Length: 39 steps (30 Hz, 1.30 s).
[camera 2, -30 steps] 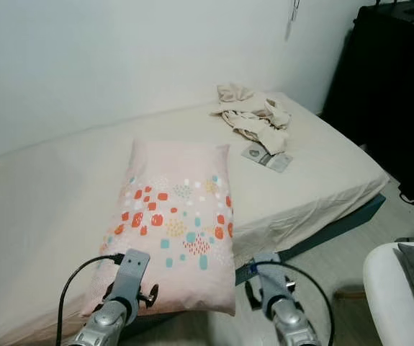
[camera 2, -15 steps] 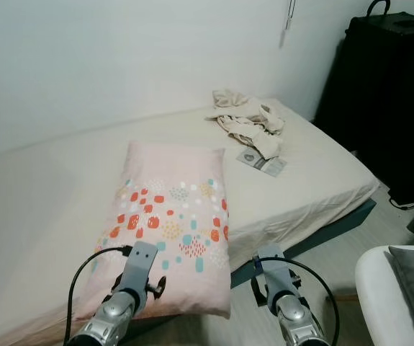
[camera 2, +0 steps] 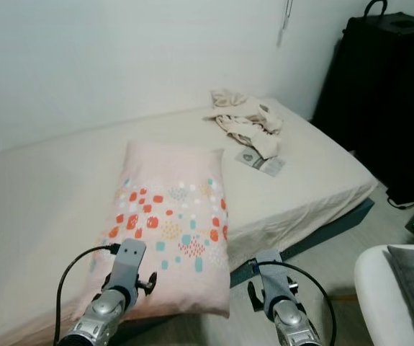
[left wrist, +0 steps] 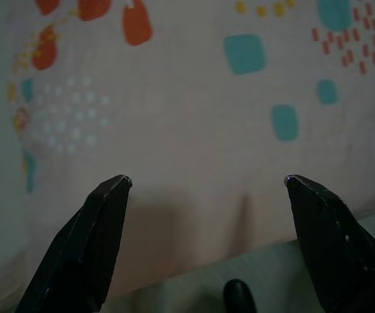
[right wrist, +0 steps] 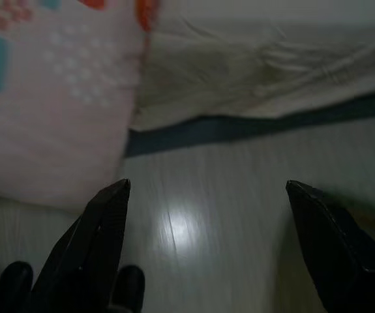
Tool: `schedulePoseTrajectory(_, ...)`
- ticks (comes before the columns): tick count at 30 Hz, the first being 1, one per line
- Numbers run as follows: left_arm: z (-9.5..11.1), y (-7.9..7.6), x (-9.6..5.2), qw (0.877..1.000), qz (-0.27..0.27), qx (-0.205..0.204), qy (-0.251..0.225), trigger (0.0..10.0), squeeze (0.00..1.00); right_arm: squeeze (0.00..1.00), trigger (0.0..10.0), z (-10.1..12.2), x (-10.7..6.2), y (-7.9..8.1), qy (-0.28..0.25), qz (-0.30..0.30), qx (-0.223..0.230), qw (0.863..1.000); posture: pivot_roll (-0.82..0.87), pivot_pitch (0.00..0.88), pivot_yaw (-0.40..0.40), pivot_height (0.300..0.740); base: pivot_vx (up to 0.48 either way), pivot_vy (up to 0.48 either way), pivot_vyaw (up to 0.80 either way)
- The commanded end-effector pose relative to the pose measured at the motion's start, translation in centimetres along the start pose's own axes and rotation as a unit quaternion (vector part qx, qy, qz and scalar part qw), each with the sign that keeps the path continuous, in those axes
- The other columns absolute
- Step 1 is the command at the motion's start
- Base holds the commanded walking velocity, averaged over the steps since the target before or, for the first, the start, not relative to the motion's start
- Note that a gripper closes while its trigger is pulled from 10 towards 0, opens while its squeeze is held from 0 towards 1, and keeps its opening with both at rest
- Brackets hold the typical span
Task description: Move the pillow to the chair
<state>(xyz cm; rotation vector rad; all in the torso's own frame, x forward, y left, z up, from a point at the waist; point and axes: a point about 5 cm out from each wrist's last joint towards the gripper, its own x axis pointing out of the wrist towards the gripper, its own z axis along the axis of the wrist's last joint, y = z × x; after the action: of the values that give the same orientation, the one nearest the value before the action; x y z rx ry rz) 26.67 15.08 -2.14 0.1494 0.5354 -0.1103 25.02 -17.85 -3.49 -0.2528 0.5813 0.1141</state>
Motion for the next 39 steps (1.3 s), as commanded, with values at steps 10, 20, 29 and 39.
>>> schedulePoseTrajectory(10, 2.2, 0.6, 0.7, 0.999, -0.020, 0.031, -0.025, 10.0, 0.00, 0.00, 10.0, 3.6, -0.7, -1.9, -0.116, -0.016, -0.043, 0.992, -0.14, 0.094, 0.070, 0.740, 0.000, 0.000, 0.00)
schedulePoseTrajectory(20, 3.0, -0.1, 0.8, 0.998, -0.042, 0.027, -0.039, 10.0, 0.00, 0.00, 10.0, 4.5, -2.1, -4.2, -0.161, -0.055, 0.000, 0.985, -0.16, 0.089, 0.067, 0.740, 0.000, 0.000, 0.00)
schedulePoseTrajectory(29, 2.4, -0.7, 0.9, 0.995, -0.060, 0.072, -0.021, 10.0, 0.00, 0.00, 10.0, 3.9, -2.0, -3.1, -0.127, -0.028, -0.113, 0.985, -0.19, 0.081, 0.090, 0.740, 0.000, 0.000, 0.00)
schedulePoseTrajectory(39, 1.5, -2.5, 0.6, 0.994, -0.077, 0.083, -0.009, 10.0, 0.00, 0.00, 10.0, 3.9, -1.3, -0.7, -0.127, 0.023, -0.249, 0.960, -0.15, 0.067, 0.060, 0.740, 0.000, 0.000, 0.00)
